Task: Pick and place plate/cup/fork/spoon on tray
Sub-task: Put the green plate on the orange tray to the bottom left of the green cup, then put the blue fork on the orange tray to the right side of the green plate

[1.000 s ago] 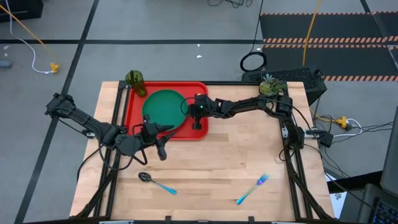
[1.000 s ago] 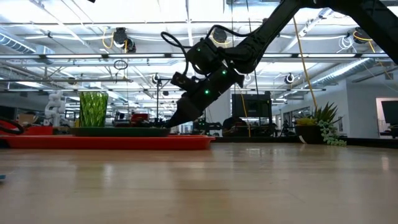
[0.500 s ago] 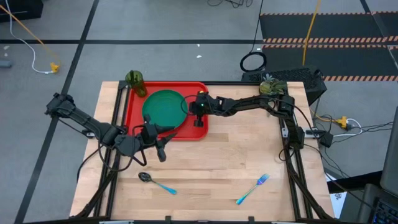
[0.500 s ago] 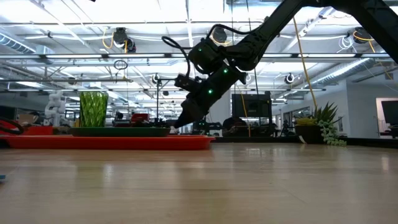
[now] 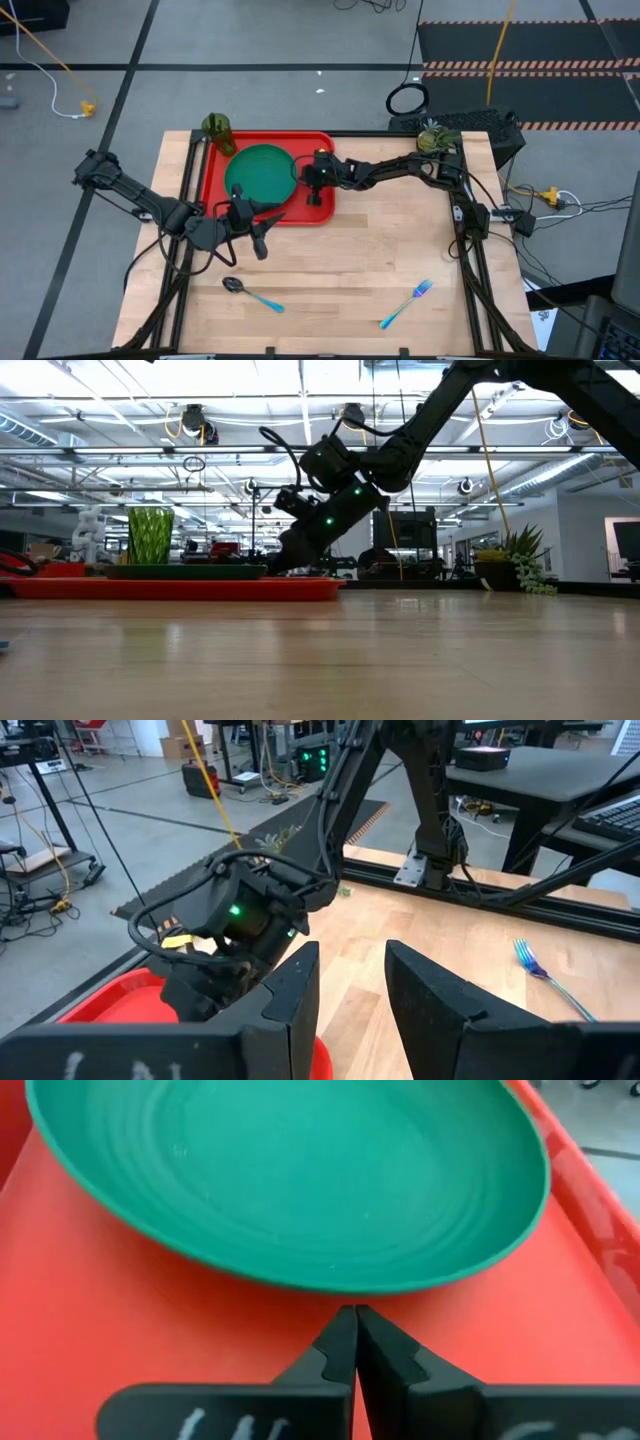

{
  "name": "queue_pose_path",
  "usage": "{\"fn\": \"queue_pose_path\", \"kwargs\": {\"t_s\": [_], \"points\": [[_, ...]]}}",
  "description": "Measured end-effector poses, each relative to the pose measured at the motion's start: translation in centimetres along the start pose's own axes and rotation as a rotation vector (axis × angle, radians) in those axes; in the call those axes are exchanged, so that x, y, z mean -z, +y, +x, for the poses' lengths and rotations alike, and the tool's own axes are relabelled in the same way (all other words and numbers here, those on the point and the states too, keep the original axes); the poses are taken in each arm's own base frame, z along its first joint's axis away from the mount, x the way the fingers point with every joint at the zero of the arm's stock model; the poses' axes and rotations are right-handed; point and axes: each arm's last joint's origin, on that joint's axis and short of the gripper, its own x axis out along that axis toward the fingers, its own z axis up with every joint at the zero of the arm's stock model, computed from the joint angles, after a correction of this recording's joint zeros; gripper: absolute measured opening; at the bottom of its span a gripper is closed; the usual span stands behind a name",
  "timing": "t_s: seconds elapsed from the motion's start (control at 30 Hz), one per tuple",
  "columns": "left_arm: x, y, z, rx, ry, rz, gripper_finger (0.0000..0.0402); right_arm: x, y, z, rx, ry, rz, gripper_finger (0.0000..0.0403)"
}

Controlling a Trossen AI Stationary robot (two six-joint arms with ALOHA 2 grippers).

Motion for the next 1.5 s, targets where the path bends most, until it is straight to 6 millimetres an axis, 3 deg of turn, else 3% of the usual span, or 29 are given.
{"fn": "queue_pose_path", "kwargs": {"t_s": [0.4,0.5,0.83,1.1,1.3,1.5], "points": [[0.0,0.0,0.0,-0.001,0.000,0.009,0.0120,-0.4,0.3,-0.1,-0.047,-0.036,0.031,0.0000],[0.0,0.0,0.0,-0.001,0.000,0.009,0.0120,-1.1,0.6,-1.2,-0.064,0.004,0.032,0.0000],[0.0,0.0,0.0,0.000,-0.001,0.008,0.0120,-4.1,3.3,-9.1,-0.132,0.284,0.059,0.0000],[0.0,-0.1,-0.1,0.005,-0.002,0.019,0.0120,-4.1,8.1,-15.9,-0.227,0.441,0.088,0.0000],[-0.1,-0.2,-0.1,0.037,0.001,0.036,0.0120,-2.0,11.3,-20.9,-0.292,0.439,0.102,0.0000],[0.0,-0.3,-0.1,0.064,0.007,0.050,0.0120,1.9,14.1,-24.6,-0.308,0.478,0.075,0.0000]]}}
